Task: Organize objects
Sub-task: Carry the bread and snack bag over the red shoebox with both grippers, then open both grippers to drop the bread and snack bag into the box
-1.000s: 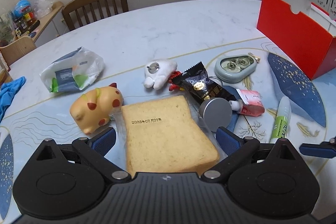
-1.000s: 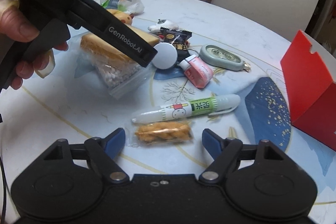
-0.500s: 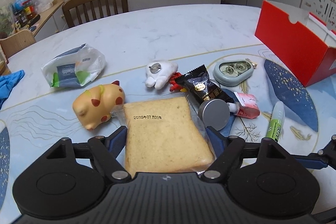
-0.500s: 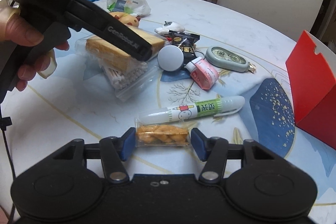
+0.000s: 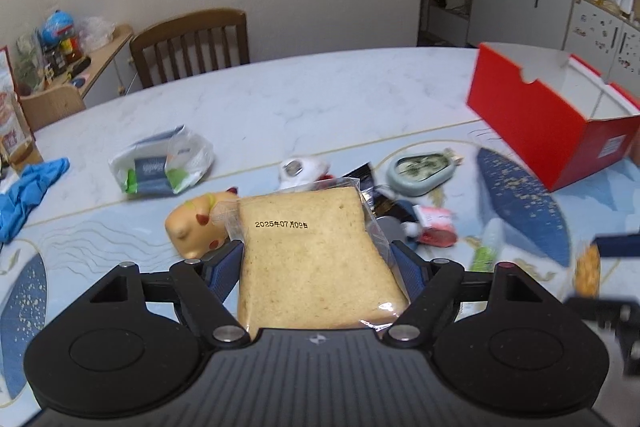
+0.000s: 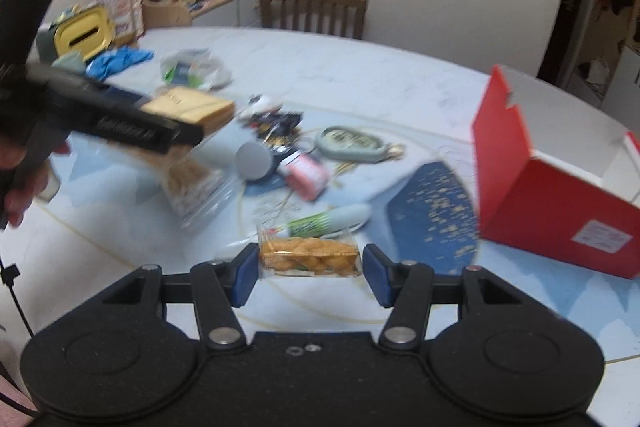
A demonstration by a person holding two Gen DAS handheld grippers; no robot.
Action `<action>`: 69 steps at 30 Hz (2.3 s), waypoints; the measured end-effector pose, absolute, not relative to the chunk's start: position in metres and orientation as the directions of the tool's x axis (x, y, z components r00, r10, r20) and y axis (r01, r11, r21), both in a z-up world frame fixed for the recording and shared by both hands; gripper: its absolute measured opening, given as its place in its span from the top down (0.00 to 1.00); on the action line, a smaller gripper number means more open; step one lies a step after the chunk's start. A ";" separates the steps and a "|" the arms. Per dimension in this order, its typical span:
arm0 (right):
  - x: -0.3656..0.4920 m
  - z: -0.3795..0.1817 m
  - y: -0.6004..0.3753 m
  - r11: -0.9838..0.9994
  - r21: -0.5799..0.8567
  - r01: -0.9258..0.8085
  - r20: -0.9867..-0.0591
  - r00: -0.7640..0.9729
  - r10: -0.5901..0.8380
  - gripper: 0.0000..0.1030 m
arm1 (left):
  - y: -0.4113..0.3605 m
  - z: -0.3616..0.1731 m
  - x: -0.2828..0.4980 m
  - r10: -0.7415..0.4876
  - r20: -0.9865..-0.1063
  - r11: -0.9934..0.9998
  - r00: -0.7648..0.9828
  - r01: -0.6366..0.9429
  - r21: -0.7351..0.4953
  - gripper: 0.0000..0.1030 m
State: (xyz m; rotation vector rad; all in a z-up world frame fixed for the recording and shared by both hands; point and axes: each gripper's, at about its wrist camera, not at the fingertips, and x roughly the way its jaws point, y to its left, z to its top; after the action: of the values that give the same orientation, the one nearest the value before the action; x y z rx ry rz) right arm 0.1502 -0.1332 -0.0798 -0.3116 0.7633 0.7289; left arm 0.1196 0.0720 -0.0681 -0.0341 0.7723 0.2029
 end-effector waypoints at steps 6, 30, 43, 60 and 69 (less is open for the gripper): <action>0.170 -0.047 -0.164 0.756 0.009 -0.655 -0.678 0.551 0.486 0.46 | 0.042 -0.042 0.121 0.126 -0.668 0.990 0.733 -0.141 0.032 0.24; 0.311 -0.025 -0.277 0.827 -0.070 -0.558 -0.648 0.656 0.388 0.46 | -0.117 0.000 0.258 -0.031 -0.611 0.998 0.791 0.061 0.029 0.24; 0.390 -0.056 -0.317 0.822 -0.111 -0.559 -0.721 0.615 0.320 0.46 | -0.160 -0.019 0.353 -0.057 -0.704 0.996 0.708 0.089 0.009 0.24; 0.442 -0.105 -0.304 0.705 -0.095 -0.702 -0.865 0.409 0.291 0.47 | -0.193 -0.078 0.458 -0.062 -0.840 0.991 0.539 0.133 0.012 0.24; 0.454 -0.118 -0.301 0.704 -0.070 -0.707 -0.899 0.351 0.262 0.47 | -0.197 -0.102 0.475 -0.074 -0.898 0.991 0.435 0.132 -0.017 0.24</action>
State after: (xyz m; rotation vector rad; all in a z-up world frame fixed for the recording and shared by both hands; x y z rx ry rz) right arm 0.4535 -0.3008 -0.1181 -0.4989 1.0337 0.6616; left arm 0.4747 -0.1969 -0.1023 0.0583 1.1139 -0.1283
